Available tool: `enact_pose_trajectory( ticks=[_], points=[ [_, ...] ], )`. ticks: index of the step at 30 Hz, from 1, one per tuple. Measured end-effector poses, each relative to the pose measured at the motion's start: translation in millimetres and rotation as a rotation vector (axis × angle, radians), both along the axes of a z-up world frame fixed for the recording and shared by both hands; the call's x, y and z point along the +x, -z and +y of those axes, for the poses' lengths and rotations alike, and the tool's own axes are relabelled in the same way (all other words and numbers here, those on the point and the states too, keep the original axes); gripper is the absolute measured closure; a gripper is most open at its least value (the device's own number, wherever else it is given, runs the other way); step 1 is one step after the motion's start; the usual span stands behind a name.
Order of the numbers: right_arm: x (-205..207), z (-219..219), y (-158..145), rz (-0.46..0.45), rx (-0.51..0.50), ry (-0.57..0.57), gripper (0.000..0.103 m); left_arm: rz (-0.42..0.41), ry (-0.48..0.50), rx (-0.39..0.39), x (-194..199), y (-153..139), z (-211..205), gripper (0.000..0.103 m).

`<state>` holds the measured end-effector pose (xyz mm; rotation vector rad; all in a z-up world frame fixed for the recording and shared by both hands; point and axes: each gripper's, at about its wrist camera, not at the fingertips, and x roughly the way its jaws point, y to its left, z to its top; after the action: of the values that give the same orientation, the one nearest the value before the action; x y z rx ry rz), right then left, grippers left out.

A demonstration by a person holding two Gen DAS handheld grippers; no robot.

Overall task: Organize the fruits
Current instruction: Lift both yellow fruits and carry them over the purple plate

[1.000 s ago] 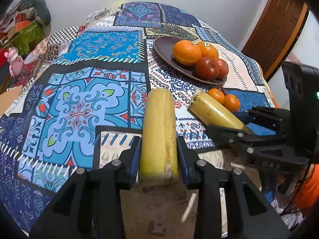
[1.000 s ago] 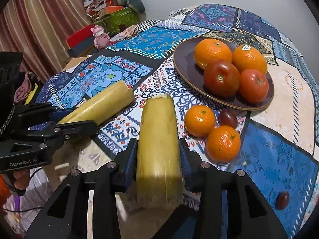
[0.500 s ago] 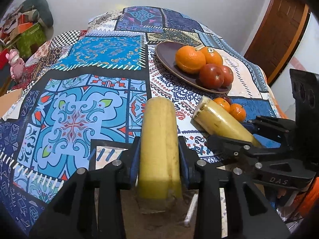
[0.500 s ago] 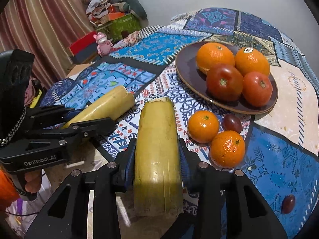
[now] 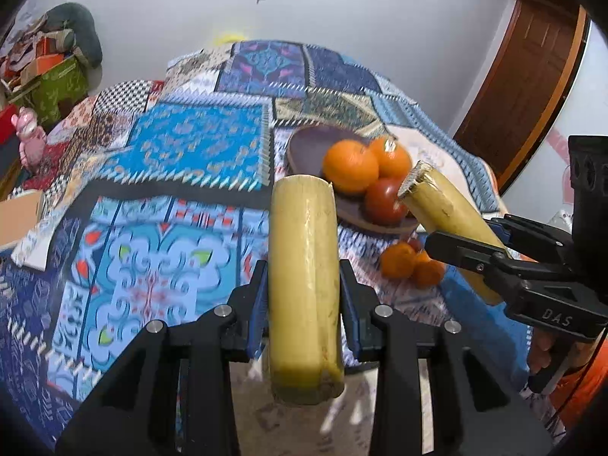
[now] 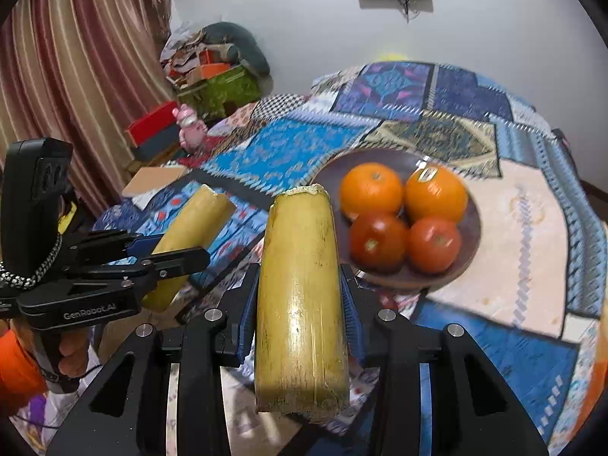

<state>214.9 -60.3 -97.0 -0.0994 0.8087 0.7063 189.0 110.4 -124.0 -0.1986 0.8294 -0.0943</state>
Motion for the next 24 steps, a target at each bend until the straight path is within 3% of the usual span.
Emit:
enact_pose_trajectory(
  ticks=[10,24],
  points=[
    [31,-8,-16,-0.067,-0.012,0.046,0.067,-0.04,0.015,0.003,37,-16,-15,0.068],
    [86,-13,-11,-0.065,-0.011,0.092,0.067,0.015,-0.002,-0.04,113,-3,-19,0.068]
  ],
)
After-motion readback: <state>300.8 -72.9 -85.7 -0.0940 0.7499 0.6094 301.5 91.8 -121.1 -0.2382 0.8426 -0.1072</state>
